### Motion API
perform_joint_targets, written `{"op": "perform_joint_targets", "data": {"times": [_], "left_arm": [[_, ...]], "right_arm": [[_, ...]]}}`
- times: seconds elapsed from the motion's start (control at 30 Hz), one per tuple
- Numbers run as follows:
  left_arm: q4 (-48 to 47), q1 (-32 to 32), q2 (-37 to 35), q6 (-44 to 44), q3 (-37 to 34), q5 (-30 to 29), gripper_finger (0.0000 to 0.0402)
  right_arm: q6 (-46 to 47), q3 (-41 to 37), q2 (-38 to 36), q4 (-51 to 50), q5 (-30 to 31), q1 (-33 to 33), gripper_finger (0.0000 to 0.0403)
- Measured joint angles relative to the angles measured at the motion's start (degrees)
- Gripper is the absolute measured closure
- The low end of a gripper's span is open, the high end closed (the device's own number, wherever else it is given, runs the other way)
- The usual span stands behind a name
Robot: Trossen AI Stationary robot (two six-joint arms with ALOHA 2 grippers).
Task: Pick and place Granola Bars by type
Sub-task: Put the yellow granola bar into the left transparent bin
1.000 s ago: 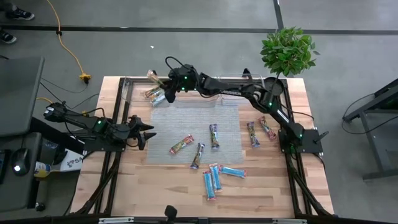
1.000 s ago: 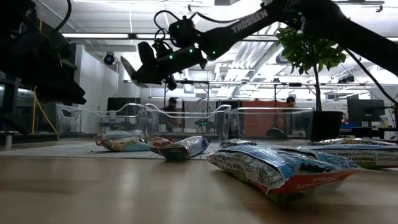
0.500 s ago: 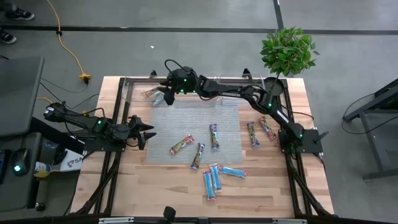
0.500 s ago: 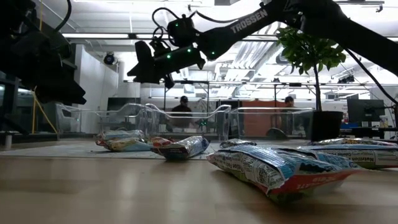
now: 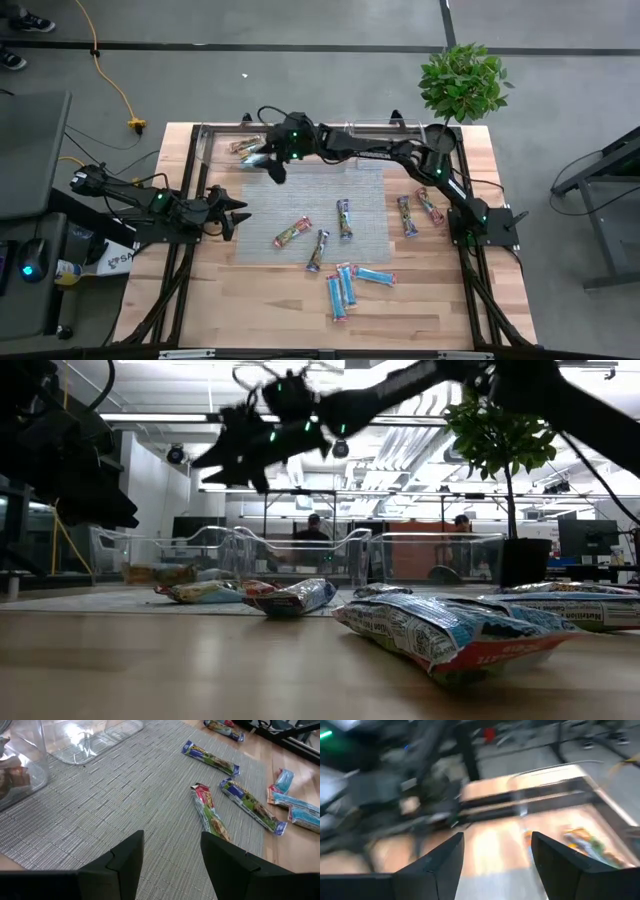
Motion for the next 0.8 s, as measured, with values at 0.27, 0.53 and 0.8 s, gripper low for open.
{"op": "perform_joint_targets", "data": {"times": [0.27, 0.53, 0.8], "left_arm": [[0.0, 0.0, 0.0, 0.0, 0.0, -0.4, 0.0209], [0.0, 0.0, 0.0, 0.0, 0.0, -0.4, 0.0209], [0.0, 0.0, 0.0, 0.2, 0.0, -0.8, 0.0209]], "right_arm": [[-14.5, 0.0, -9.4, -29.7, 7.4, 7.7, 0.0187], [13.4, 0.0, -12.6, -58.1, 19.0, 16.7, 0.0187], [38.3, -4.7, -13.3, -76.3, 24.0, 25.4, 0.0187]]}}
